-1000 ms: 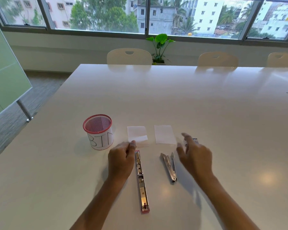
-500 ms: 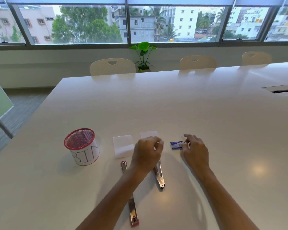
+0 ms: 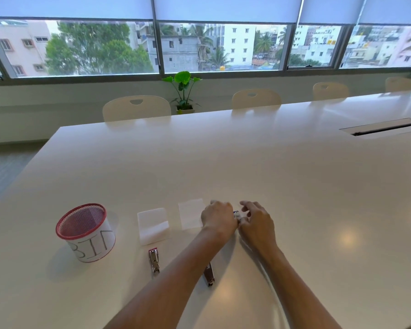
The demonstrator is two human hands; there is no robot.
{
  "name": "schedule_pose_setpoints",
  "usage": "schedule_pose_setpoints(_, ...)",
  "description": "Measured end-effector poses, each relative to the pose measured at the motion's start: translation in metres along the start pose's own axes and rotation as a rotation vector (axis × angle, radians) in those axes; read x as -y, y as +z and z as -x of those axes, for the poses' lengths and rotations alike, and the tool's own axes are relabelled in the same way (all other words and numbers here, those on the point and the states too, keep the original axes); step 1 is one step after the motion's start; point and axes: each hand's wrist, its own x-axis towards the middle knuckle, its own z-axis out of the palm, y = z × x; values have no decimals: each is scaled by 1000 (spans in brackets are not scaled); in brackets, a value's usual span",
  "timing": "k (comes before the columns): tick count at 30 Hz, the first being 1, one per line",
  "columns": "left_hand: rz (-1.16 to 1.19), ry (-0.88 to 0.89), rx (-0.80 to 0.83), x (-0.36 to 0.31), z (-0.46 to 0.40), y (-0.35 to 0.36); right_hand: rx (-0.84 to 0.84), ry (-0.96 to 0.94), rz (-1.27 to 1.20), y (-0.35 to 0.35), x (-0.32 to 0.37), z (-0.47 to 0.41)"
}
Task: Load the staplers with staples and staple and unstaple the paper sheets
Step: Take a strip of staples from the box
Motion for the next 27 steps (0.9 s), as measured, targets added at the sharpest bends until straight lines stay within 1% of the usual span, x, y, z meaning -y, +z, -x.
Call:
schedule_pose_setpoints(3,32,3,-6,-2,-4,5,71,-24,18,0,-3,-4)
schedule_pose_setpoints(8,243,-42,-49,1,-4,10,171,-84,-7,-3,-5,-9)
schedule_pose_setpoints(11,319,-57,-51,3,-5,11,215,-108,-36,-8,-7,-12)
schedule_pose_setpoints(18,339,-57,-51,5,-6,15,189,-63,-115,-17,-10,-13)
schedule_pose_setpoints(27,377,-60,-48,6,-6,15,142,-17,-103,-29,-22,-17)
